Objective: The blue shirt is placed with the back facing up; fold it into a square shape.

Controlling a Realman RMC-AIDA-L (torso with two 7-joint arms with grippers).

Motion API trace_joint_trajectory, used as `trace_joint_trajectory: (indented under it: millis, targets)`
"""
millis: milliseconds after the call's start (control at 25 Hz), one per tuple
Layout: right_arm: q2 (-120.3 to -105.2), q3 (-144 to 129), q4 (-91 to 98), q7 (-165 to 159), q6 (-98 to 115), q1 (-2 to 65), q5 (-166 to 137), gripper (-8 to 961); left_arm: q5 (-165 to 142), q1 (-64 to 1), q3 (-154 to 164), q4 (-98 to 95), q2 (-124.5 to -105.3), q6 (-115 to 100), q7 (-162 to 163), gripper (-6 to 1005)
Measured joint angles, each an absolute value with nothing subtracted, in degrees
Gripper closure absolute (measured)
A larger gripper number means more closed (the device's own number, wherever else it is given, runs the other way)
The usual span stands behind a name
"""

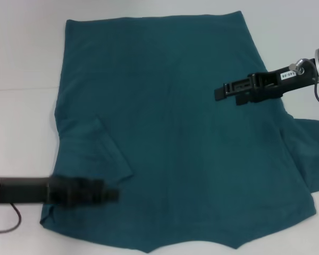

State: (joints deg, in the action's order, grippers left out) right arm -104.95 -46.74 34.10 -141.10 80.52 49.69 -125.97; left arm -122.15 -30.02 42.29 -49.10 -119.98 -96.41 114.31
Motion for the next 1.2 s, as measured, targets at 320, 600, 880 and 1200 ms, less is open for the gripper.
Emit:
trace_joint_trajectory:
  millis: [320,600,880,1200]
  targets:
    - [-104.88,-46.75,34.49,-138.61,81.38,49.21,-126.00,38,-121.20,-27.51,43.04,-50.56,-123.75,-93.27,104.31,255]
    - [-104.02,-45.97,39.80,-138.88,87.45,45.27,-126.00,37,-119.72,-28.79,39.94,-48.60,-123.53,-93.25,105.19,195]
    - [-102.48,-39.46,41.06,-142.26,88.21,40.64,-130.77,37,-118.29,-28.57,39.42,-48.17,-123.48,-92.79,105.25,202]
    - [-101.56,-34.61,41.15,-148.90,84.09,39.18,-142.52,37,-118.14,-28.62,39.37,-48.08,-123.77,-91.60,106.04,202]
